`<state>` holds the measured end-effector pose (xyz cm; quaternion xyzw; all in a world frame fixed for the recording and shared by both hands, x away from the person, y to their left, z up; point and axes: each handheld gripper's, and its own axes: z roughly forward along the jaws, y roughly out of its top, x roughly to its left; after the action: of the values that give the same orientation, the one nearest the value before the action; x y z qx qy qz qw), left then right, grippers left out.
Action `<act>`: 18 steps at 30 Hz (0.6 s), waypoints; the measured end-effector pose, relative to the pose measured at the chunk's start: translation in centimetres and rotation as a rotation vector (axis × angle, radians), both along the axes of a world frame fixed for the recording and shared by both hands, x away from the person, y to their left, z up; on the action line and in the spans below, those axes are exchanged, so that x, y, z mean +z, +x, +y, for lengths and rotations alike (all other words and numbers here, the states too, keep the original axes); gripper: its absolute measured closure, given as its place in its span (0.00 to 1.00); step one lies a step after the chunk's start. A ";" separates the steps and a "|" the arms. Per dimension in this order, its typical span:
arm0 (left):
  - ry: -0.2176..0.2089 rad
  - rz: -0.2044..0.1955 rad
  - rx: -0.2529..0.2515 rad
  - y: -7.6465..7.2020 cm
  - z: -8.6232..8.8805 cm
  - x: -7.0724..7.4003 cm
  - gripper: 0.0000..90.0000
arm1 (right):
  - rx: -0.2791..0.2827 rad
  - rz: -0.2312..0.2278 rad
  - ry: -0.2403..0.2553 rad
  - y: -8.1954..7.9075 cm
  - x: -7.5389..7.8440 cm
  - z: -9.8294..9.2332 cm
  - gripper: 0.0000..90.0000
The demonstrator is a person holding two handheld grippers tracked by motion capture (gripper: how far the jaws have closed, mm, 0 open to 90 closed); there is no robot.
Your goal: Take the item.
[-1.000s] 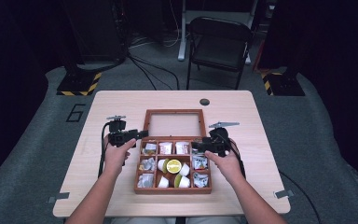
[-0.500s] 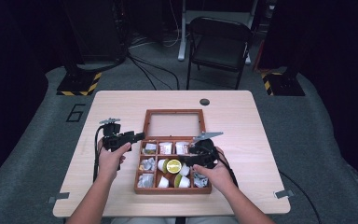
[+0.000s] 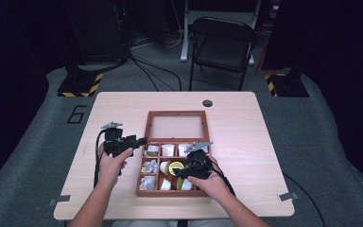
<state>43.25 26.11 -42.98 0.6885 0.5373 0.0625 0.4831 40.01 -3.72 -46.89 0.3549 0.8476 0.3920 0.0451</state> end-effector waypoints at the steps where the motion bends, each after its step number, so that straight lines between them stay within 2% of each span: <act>1: 0.000 -0.006 0.000 -0.1 0.0 0.0 0.39 | -0.004 0.011 -0.009 0.0 -0.1 0.1 0.39; 6: -0.004 -0.009 0.001 -0.3 0.0 0.1 0.39 | 0.013 0.015 -0.045 0.3 -0.7 0.7 0.37; 9: -0.003 -0.006 0.005 -0.4 0.2 0.0 0.39 | 0.015 0.032 -0.046 0.4 -0.9 1.0 0.37; 11: -0.007 -0.012 0.012 -0.5 0.3 0.1 0.39 | 0.023 0.016 -0.055 0.5 -1.1 1.2 0.37; 13: -0.013 -0.013 0.018 -0.6 0.5 0.2 0.39 | 0.022 0.027 -0.067 0.5 -1.2 1.5 0.37; 14: -0.021 -0.018 0.021 -0.7 0.5 0.3 0.39 | 0.028 0.014 -0.070 0.6 -1.3 1.6 0.37; 18: -0.013 -0.019 0.019 -0.7 0.8 0.3 0.39 | 0.036 0.013 -0.088 0.8 -1.5 1.8 0.37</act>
<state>42.51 26.96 -42.71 0.6796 0.5397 0.0702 0.4919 40.78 -1.88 -48.39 0.3399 0.8704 0.3528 0.0484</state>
